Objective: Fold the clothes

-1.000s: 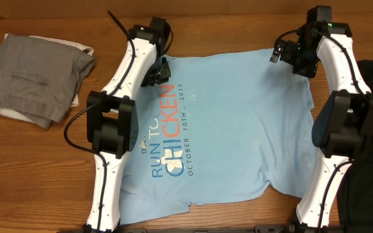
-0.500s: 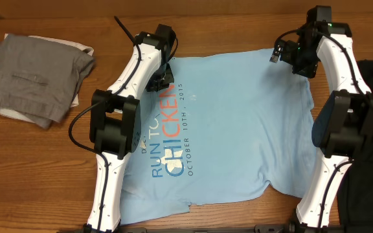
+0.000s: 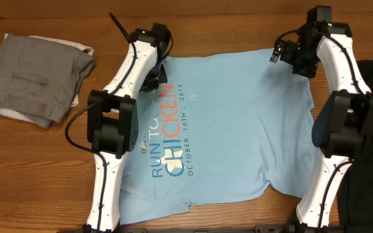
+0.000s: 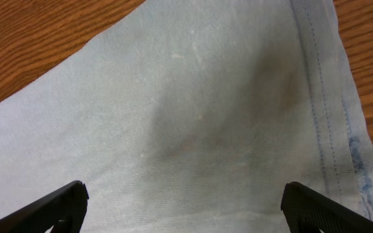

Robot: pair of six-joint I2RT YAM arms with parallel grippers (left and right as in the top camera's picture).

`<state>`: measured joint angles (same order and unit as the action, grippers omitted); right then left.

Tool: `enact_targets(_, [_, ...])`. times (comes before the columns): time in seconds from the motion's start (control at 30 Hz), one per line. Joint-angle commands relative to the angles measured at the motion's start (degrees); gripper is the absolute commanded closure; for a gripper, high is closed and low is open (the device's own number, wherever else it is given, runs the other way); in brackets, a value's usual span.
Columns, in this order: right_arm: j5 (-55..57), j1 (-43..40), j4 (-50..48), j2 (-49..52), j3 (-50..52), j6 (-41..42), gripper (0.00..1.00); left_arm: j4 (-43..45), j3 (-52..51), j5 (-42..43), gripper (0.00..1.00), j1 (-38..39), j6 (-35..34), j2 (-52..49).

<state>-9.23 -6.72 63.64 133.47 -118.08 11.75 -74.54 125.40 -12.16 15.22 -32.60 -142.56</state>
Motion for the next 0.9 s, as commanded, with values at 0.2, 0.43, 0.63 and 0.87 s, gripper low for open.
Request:
enact_targets(0.2, [-0.50, -0.11, -0.31, -0.59, -1.18, -0.22, 0.00, -0.61, 1.86, -10.60, 0.96, -3.04, 7.78, -0.57])
enact_targets(0.43, [-0.50, -0.11, -0.31, -0.59, -1.18, -0.22, 0.00, 0.22, 1.84, -18.21, 0.95, -5.16, 8.90, -0.57])
enact_targets(0.63, [-0.50, -0.11, -0.31, -0.59, -1.18, -0.22, 0.00, 1.14, 1.84, -17.88, 0.95, -7.74, 8.87, -0.57])
enact_targets(0.87, [-0.50, -0.11, -0.31, -0.59, -1.18, -0.22, 0.00, 1.16, 1.84, -16.28, 0.93, -10.49, 8.83, -0.57])
